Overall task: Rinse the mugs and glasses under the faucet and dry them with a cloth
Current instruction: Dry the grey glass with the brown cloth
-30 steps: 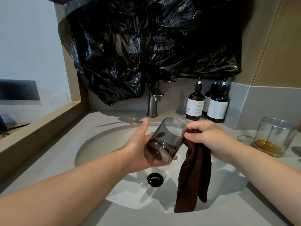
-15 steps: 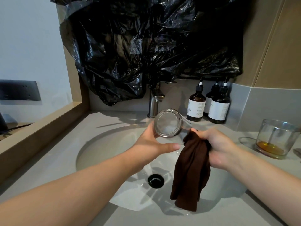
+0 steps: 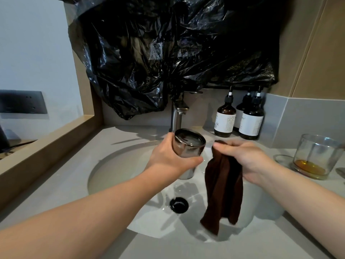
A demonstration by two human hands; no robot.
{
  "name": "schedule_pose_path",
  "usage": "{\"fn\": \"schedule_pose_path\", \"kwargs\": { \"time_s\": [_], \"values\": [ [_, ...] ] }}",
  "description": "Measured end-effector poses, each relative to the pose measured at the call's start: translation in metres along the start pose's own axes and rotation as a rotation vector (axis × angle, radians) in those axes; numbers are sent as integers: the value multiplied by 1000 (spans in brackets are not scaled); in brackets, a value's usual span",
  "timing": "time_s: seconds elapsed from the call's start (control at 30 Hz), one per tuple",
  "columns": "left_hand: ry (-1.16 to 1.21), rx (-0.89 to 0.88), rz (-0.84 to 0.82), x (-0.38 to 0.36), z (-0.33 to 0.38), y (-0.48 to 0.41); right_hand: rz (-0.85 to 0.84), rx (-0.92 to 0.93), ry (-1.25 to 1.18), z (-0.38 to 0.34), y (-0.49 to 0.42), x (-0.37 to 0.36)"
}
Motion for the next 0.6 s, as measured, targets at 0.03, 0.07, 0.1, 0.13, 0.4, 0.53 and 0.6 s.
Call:
{"fn": "schedule_pose_path", "kwargs": {
  "time_s": [0.03, 0.07, 0.1, 0.13, 0.4, 0.53, 0.6],
  "values": [
    [-52, 20, -41, -3, -2, 0, 58, 85, 12, -10, 1, 7],
    [-97, 35, -87, -8, -4, 1, 108, 184, 34, -21, 3, 13],
    [-144, 46, -133, -12, -5, 3, 145, 281, 81, -32, 7, 16],
    [-189, 46, -174, -16, -6, 4, 174, 372, 159, -41, 11, 18],
    [-289, -7, -265, -33, -5, 13, 5, 564, 593, -27, 19, -23],
    [-247, 60, -237, -30, -12, 8, -130, 540, 557, -23, 23, -34],
    [-266, 56, -239, -30, -13, 8, -174, 558, 603, -24, 29, -39]
  ]
}}
Point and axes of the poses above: each hand's wrist, its own y-axis away from the middle knuckle, its own x-axis out of the back of the hand, z = x × y, the point moved 7 cm from there along -y, towards the middle knuckle, and after that the axes turned 4 degrees about -z, right-handed, at the moved point
